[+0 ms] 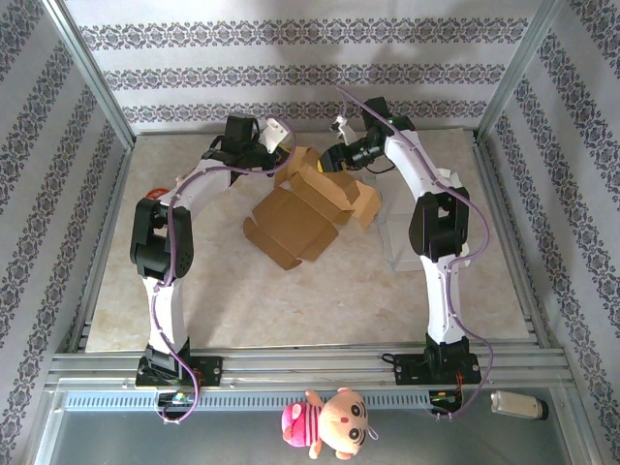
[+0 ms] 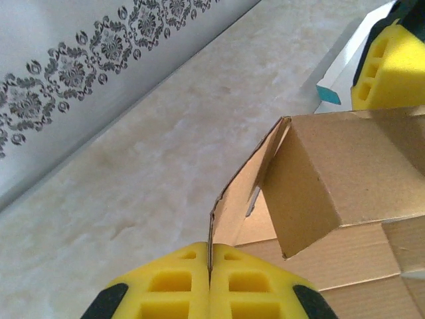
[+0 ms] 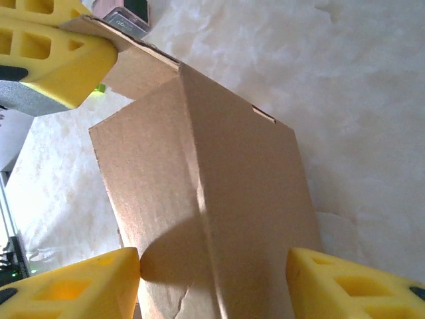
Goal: Fold the paper box
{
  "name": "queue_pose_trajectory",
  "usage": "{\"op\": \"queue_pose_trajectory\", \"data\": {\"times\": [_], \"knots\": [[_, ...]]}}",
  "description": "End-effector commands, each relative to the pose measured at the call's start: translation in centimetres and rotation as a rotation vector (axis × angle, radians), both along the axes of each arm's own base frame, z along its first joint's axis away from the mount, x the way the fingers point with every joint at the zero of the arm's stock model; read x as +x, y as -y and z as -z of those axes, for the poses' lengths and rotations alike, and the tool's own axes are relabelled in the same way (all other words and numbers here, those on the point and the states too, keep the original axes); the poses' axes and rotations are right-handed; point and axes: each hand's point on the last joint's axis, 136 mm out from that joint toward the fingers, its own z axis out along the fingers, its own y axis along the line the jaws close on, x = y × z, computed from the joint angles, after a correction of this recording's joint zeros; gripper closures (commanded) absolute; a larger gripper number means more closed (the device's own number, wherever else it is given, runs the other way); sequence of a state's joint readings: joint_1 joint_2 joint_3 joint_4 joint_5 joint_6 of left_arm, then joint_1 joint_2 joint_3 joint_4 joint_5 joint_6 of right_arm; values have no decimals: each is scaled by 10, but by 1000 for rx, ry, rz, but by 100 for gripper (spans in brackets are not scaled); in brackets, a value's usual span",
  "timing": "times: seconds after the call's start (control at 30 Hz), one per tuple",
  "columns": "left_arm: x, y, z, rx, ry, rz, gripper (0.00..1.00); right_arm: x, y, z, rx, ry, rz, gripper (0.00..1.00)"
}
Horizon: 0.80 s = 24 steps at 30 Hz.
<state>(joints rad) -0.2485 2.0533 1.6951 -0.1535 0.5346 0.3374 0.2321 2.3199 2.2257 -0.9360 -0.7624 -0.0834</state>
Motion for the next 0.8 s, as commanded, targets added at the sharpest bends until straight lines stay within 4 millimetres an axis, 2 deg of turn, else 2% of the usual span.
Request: {"op": "queue_pose_trajectory", "data": {"times": [0.0, 0.27, 0.47, 0.7, 0.77], "knots": [[0, 8, -30, -116, -37, -25, 100, -1, 3, 11, -66, 11, 22, 42], [5, 16, -35, -195, -118, -61, 100, -2, -3, 15, -92, 37, 17, 46], [4, 20, -28, -249, -201, -102, 100, -2, -2, 18, -104, 43, 18, 47], [-19, 30, -7, -250, -286, -108, 100, -13, -4, 26, -175, 95, -28, 49], [-26, 28, 0, -263, -299, -123, 97, -16, -3, 29, -210, 123, -42, 50]]}}
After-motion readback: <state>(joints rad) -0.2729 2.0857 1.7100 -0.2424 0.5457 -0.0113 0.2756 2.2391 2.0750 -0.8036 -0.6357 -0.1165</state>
